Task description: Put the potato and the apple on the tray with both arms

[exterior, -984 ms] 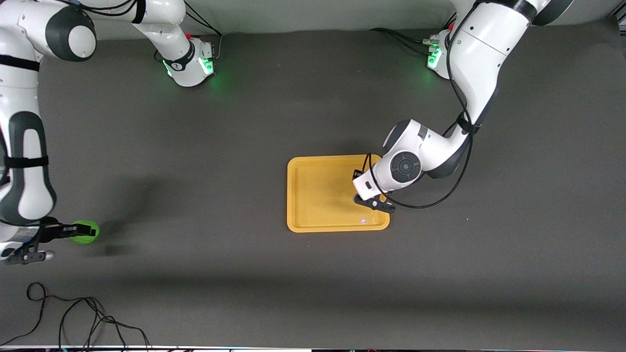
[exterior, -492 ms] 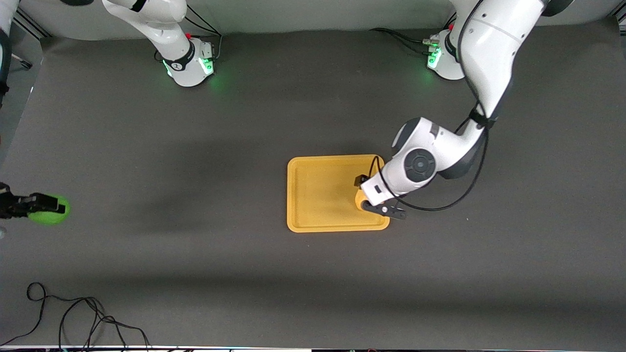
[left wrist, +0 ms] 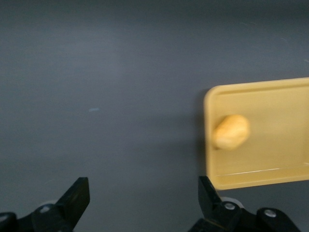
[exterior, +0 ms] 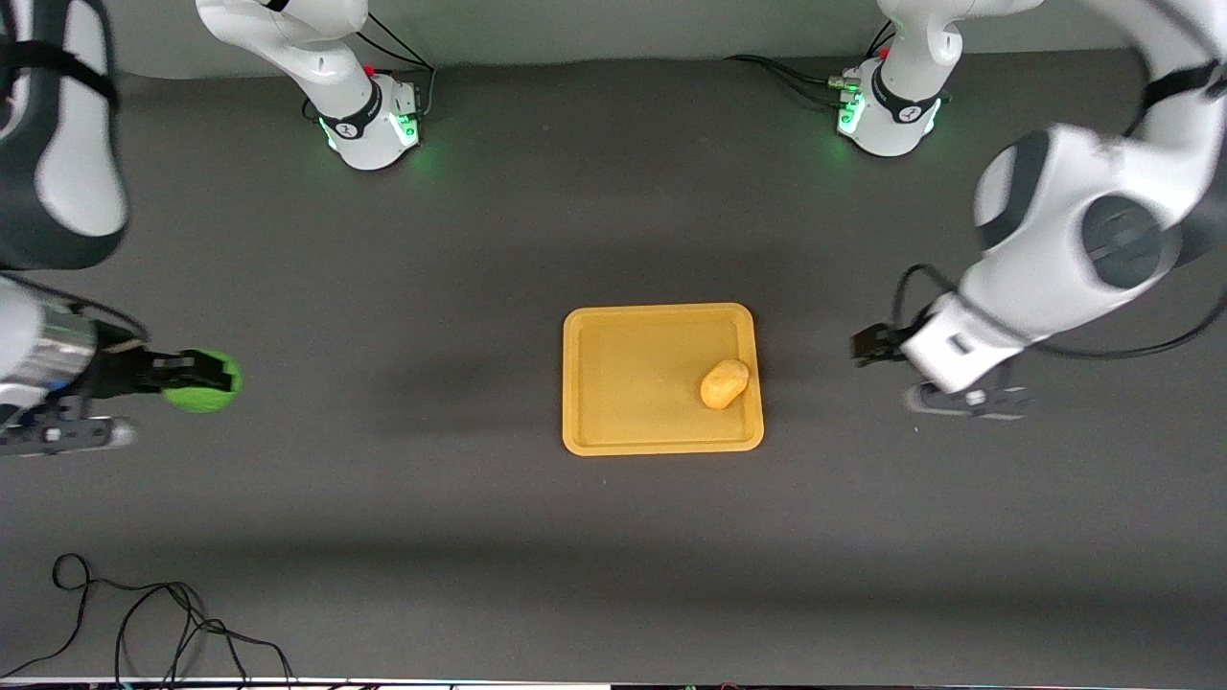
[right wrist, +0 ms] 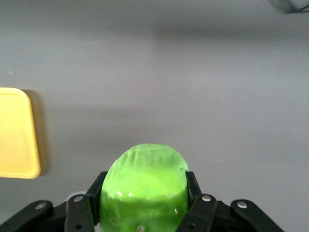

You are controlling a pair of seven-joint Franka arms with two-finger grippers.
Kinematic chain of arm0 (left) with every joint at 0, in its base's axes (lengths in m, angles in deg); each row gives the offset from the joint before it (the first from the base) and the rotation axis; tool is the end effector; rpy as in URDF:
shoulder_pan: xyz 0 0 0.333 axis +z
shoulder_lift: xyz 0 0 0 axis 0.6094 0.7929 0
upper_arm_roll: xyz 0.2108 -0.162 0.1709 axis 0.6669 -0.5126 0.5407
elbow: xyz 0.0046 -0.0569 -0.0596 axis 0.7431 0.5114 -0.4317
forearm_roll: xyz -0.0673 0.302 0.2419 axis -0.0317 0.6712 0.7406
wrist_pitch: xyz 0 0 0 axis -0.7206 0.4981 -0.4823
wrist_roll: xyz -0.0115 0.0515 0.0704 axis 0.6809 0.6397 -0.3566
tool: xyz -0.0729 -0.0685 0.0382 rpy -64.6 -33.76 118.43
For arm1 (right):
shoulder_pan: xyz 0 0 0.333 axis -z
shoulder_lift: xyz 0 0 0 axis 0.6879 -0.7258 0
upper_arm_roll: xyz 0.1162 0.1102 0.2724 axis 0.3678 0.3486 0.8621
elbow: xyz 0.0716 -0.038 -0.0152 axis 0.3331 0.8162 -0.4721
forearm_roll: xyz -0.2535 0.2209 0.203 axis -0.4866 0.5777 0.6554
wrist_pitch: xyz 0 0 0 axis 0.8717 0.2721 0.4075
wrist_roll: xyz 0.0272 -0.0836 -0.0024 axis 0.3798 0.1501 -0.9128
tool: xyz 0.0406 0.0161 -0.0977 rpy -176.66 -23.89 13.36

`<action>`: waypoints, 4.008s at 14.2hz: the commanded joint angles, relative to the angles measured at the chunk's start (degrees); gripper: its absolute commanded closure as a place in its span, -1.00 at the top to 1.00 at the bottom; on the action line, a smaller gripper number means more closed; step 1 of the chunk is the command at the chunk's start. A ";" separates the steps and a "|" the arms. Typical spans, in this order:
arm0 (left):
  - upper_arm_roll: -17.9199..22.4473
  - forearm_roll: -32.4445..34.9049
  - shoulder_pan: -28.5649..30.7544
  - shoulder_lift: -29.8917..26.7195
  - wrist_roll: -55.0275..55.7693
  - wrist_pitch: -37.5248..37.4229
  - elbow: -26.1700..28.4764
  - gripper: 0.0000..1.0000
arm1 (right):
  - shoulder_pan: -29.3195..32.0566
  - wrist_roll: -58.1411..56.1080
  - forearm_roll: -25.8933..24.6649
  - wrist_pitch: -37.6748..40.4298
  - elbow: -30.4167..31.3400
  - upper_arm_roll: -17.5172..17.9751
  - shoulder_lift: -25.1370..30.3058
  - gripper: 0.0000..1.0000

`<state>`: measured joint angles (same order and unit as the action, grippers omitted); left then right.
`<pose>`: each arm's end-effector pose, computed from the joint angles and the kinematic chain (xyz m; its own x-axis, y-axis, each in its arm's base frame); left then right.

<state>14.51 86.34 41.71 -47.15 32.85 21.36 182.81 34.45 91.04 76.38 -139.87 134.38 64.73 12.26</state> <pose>0.6010 -0.1178 0.5045 0.9990 -0.0300 -0.0321 -0.0288 -0.9989 0.0358 0.6442 0.0721 0.5190 0.9965 0.0018 -0.0835 -0.0031 -0.9983 -0.0588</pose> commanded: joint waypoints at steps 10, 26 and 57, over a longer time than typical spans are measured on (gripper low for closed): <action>2.04 2.49 12.54 -8.79 -16.58 -8.16 -6.59 1.00 | -37.29 58.08 0.23 -8.02 -22.35 -0.33 -22.41 -0.37; 0.46 0.55 9.99 -13.71 -16.49 -10.81 -5.89 1.00 | -38.44 57.74 -2.06 -30.55 -14.78 -0.68 -36.59 1.00; 17.86 2.05 -4.08 -11.26 -16.14 -15.20 -6.59 1.00 | 8.59 -2.12 -4.43 5.06 7.89 1.35 15.28 1.00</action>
<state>32.17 87.75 36.61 -58.57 16.41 5.86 176.72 45.83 89.25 73.37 -134.05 141.75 68.15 26.28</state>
